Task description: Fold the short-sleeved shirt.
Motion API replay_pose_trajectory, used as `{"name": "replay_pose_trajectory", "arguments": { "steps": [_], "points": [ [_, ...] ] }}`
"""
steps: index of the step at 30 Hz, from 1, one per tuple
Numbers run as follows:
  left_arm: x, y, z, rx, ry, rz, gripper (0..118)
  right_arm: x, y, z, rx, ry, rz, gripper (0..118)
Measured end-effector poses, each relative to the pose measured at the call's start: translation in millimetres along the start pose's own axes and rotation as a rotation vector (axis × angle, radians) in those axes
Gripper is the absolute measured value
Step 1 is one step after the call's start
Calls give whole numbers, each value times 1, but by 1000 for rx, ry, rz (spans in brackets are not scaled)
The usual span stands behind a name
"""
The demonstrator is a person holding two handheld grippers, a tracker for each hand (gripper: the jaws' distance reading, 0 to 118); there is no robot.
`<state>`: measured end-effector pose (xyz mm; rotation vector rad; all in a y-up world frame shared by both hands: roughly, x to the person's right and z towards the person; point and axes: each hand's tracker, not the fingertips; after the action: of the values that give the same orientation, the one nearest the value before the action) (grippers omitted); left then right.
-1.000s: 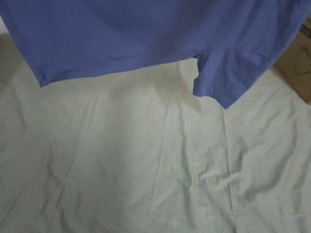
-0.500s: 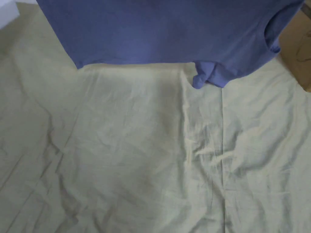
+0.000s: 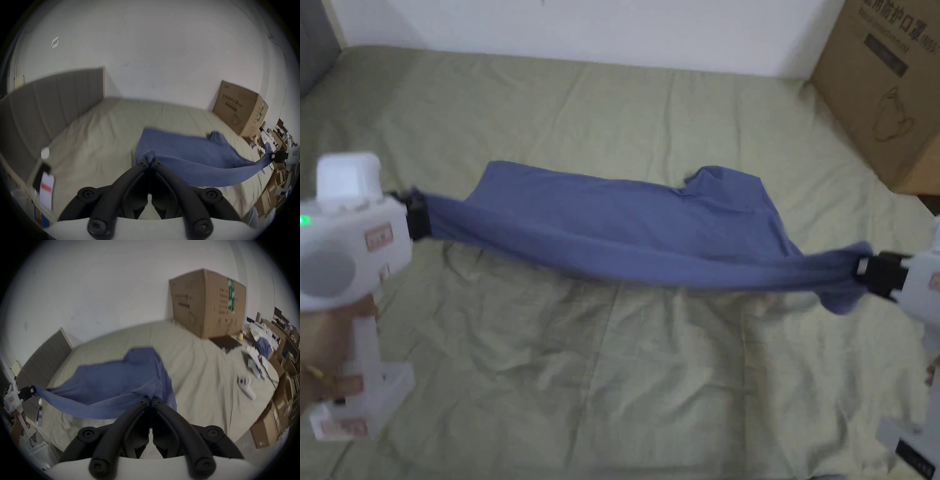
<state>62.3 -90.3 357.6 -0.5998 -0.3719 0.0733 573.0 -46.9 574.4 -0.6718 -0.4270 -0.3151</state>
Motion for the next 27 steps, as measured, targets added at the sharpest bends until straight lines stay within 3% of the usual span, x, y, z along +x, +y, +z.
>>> {"name": "replay_pose_trajectory", "arguments": {
  "steps": [2, 6, 7, 10, 11, 13, 14, 17, 19, 27],
  "points": [
    [-6, -38, 4, -103, 19, 6, 0, -1, -36, 1, -52, -17, 19, 1],
    [-14, -103, 17, -231, 81, 84, 0, 1, -42, 0, -175, -46, 80, 1],
    [-16, -111, 19, -254, 88, 115, 0, -1, -92, 6, -196, -50, 91, 1],
    [-20, -128, 27, -323, 142, 198, 8, -1, -80, 8, -232, -53, 88, 4],
    [-22, -130, 29, -346, 166, 227, 31, 32, -135, -25, -250, -56, 87, 23],
    [-32, -128, 36, -374, 197, 280, 95, 45, -137, -34, -265, -60, 87, 88],
    [-38, -126, 39, -380, 186, 316, 114, 52, -136, -37, -270, -60, 88, 109],
    [-53, -108, 56, -283, 159, 381, 115, 48, -122, -3, -164, -87, 95, 111],
    [-55, -86, 65, -236, 150, 386, 115, 26, -108, 29, -90, -85, 96, 111],
    [4, -5, 107, 150, -20, 121, 115, -27, -43, 101, 370, -15, 202, 116]
  ]
}}
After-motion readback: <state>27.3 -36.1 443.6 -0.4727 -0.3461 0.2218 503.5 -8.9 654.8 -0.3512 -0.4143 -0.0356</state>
